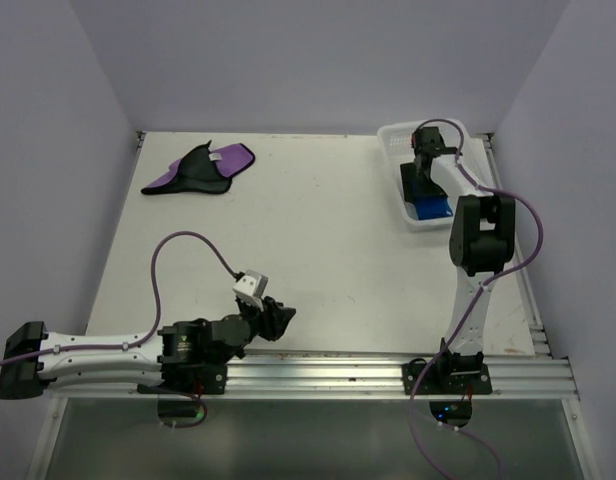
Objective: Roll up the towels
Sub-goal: Place the rolled towel into the container
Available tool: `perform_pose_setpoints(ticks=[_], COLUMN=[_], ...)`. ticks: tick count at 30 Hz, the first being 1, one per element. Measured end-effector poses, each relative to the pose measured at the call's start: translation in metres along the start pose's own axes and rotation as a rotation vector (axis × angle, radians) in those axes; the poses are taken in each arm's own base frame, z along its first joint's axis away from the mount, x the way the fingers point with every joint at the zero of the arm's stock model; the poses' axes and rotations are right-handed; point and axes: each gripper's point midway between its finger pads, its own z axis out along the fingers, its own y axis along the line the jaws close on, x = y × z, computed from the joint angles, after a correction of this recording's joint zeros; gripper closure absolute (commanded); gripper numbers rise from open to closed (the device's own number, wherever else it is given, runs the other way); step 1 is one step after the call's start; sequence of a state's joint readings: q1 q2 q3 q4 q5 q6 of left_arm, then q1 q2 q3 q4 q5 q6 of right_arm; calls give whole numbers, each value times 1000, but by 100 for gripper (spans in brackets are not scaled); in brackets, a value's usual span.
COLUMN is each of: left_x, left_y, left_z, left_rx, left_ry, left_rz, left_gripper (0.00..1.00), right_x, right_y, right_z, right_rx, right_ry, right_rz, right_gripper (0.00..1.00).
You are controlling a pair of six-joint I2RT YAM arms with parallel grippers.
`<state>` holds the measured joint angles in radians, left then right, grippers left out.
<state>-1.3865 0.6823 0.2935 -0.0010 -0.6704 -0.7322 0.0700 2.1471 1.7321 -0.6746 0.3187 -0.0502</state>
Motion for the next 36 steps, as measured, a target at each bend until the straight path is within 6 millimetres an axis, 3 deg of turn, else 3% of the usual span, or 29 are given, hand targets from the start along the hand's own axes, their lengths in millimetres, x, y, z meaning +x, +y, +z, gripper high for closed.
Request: perform_pose_setpoints(ticks=[11,17,29,36], left_x=[-16,-15,-8,-8], left_y=[-12,-11,-8,-9], left_z=[-1,-1,2,2], left_rx=[28,26,11,12], left_ry=[-20,-18,2,1], left_rz=[14,20,43,42], left_gripper=[56,56,56,56], right_x=[-29,-24,-22,-18], right_y=[-19,-31,-12,-20], right_z=[-25,-20,-18,-14], right_rx=[12,-1,-118,-66], right_ry=[-67,-51,-41,-30], right_rz=[87,141,148,147], right_gripper=[11,7,5,6])
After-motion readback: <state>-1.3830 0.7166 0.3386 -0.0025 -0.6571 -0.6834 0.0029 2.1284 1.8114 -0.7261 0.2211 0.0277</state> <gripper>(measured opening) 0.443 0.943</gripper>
